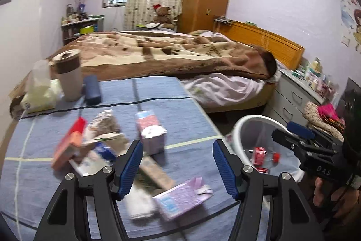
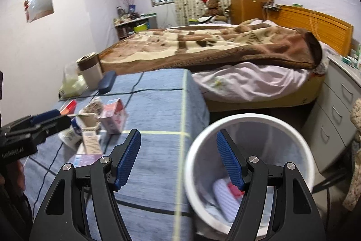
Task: Collect trash
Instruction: 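Move both tools back toward the remaining cartons on the mattress, then grasp the white milk cup with the left tool while the right tool grasps the purple carton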
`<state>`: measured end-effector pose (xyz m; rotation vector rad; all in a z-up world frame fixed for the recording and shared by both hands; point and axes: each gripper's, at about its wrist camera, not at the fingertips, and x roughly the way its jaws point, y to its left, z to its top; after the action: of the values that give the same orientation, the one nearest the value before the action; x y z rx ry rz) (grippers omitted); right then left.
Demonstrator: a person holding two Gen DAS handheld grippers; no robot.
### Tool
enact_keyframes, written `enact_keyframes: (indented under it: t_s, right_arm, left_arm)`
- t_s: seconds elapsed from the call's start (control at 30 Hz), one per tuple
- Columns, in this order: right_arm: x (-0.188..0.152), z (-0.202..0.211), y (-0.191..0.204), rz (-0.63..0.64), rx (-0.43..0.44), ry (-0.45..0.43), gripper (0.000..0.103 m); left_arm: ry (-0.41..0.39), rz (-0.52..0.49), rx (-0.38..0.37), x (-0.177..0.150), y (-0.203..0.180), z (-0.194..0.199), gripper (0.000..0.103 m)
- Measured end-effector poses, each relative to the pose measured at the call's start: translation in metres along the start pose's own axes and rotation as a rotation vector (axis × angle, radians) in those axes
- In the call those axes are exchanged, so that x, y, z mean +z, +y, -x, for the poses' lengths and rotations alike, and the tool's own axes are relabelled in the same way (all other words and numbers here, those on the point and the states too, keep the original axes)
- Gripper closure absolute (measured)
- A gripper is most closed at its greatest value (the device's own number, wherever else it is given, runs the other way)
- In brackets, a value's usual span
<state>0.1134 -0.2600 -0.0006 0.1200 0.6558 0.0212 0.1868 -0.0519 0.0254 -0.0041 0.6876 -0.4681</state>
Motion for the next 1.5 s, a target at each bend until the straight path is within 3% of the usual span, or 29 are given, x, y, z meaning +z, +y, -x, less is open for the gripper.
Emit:
enact_keyframes:
  t_s: [0.4, 0.77, 0.9, 0.97, 1.1, 1.17, 1.33, 1.5]
  right_arm:
    - [-0.013, -0.021, 0.058, 0.087, 0.177, 0.075, 0.032]
    - [-0.032, -0.028, 0.097, 0.266, 0.302, 0.117, 0.032]
    - [-0.036, -0.032, 0.108, 0.342, 0.298, 0.140, 0.031]
    - [-0.040, -0.034, 0.115, 0.410, 0.267, 0.136, 0.025]
    - [-0.042, -0.034, 0.121, 0.492, 0.194, 0.128, 0.025]
    - [-0.041, -0.035, 0.118, 0.490, 0.178, 0.133, 0.024]
    - [-0.037, -0.035, 0.110, 0.465, 0.154, 0.126, 0.024]
    - [-0.031, -0.043, 0.102, 0.388, 0.144, 0.126, 0.024]
  left_arm:
    - [0.024, 0.083, 0.107, -0.018, 0.087, 0.012, 0.039]
    - [0.075, 0.121, 0.128, -0.034, 0.136, -0.002, 0.039]
    - [0.092, 0.114, 0.136, -0.037, 0.147, -0.008, 0.035]
    - [0.097, 0.109, 0.143, -0.035, 0.151, -0.010, 0.035]
    - [0.127, 0.072, 0.151, -0.031, 0.156, -0.021, 0.035]
    - [0.129, 0.050, 0.176, -0.030, 0.156, -0.025, 0.035]
    - [0.130, 0.025, 0.157, -0.025, 0.152, -0.028, 0.035]
    - [0.112, 0.012, 0.056, -0.031, 0.135, -0.025, 0.035]
